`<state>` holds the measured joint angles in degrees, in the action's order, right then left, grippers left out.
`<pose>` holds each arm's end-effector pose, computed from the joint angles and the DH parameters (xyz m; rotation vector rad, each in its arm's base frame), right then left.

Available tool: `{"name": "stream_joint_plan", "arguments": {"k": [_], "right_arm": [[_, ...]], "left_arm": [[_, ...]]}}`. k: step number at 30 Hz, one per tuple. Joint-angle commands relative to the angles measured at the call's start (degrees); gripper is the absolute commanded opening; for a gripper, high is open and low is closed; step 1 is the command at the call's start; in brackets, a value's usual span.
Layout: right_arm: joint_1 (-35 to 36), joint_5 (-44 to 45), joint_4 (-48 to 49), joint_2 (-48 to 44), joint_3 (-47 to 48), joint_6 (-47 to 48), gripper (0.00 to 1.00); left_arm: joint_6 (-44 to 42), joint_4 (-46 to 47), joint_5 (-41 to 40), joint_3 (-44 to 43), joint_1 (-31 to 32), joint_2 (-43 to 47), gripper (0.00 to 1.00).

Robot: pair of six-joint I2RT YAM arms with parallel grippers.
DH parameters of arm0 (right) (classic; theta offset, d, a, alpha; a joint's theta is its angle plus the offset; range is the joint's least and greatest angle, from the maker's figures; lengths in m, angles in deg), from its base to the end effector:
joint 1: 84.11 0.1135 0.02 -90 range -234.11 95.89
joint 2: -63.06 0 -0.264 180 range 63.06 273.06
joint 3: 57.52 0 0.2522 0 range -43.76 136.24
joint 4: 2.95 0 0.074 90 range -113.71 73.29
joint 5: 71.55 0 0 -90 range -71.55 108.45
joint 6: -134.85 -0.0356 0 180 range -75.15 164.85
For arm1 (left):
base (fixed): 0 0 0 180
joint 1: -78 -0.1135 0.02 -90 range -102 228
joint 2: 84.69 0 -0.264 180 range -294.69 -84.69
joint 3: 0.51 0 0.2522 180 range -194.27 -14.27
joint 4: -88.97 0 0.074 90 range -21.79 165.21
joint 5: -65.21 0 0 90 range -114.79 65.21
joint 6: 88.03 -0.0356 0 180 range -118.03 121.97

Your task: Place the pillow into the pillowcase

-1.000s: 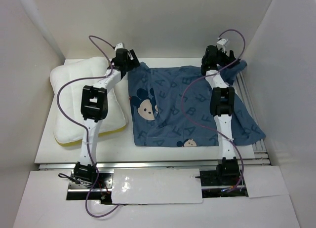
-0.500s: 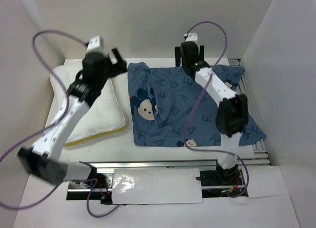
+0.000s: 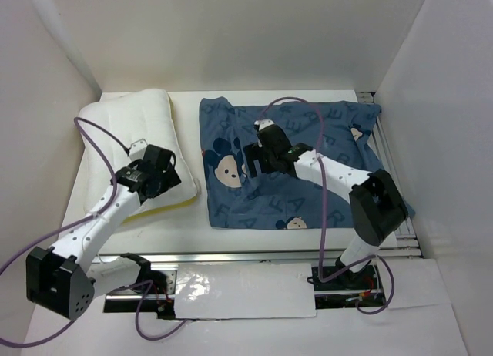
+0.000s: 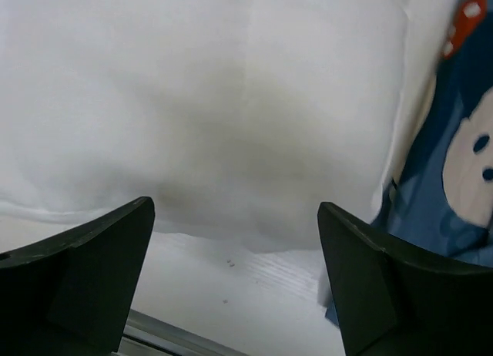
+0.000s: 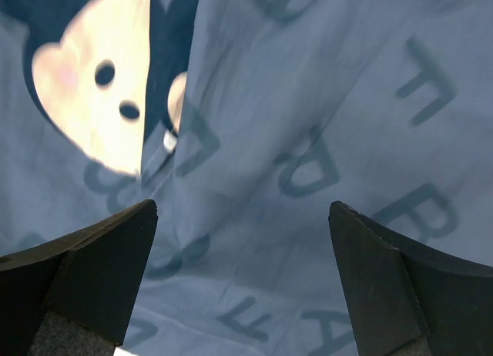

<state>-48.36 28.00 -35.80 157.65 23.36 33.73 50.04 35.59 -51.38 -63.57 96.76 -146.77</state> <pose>0.2966 0.2062 0.2377 -0.4296 2.3384 0.1943 0.2069 -0.0535 0.2672 -0.7777 2.2264 0.0230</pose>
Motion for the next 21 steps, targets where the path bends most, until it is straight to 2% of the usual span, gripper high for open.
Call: {"name": "stream_joint_plan", "arguments": {"k": [1, 4, 8, 9, 11, 12, 14, 16, 17, 19, 20, 21], "right_arm": [[2.2, -3.1, 0.4, 1.0, 2.5, 0.4, 0.99], [4.9, -1.2, 0.4, 5.3, 5.8, 1.8, 0.97], [4.9, 7.1, -3.2, 12.2, 10.9, -0.7, 0.91], [4.9, 10.0, -3.9, 14.4, 12.2, -1.3, 0.88], [4.2, 9.5, -3.9, 15.7, 12.2, -1.3, 0.83], [3.4, 8.1, -3.9, 16.2, 12.2, -1.3, 0.74], [2.7, 6.5, -3.4, 17.6, 12.8, -1.3, 0.67], [2.7, 5.2, -3.4, 18.5, 14.2, -1.3, 0.67], [2.7, 5.2, -3.9, 19.3, 14.2, -1.3, 0.67], [2.7, 5.2, -3.9, 19.9, 14.2, -1.3, 0.67], [2.7, 5.2, -3.9, 19.9, 14.2, -1.3, 0.63], [2.7, 5.8, -3.9, 19.9, 14.2, -1.3, 0.53]], "left_arm": [[10.3, -9.5, -10.6, -4.8, -0.7, -2.5, 1.0], [10.0, -7.9, -12.3, -3.4, -0.1, -3.1, 1.0], [8.0, -6.8, -10.7, -3.4, -0.7, -6.5, 1.0], [7.0, -6.1, -9.9, -3.4, -1.5, -7.9, 0.96], [4.8, -4.0, -6.8, -2.7, -2.3, -9.3, 0.9], [2.2, -0.8, -5.7, -1.8, -3.2, -9.9, 0.86], [0.1, 1.9, -3.1, -1.2, -5.3, -11.6, 0.48], [-1.6, 3.7, -1.8, -0.5, -6.0, -12.4, 0.11], [-2.5, 3.8, -1.8, -0.5, -6.0, -12.4, 0.0], [-3.9, 5.2, -1.8, -0.5, -6.0, -11.3, 0.0], [-4.6, 7.0, -0.8, -0.5, -6.0, -10.3, 0.0], [-5.2, 8.2, 0.6, -0.5, -6.0, -8.7, 0.0]]}}
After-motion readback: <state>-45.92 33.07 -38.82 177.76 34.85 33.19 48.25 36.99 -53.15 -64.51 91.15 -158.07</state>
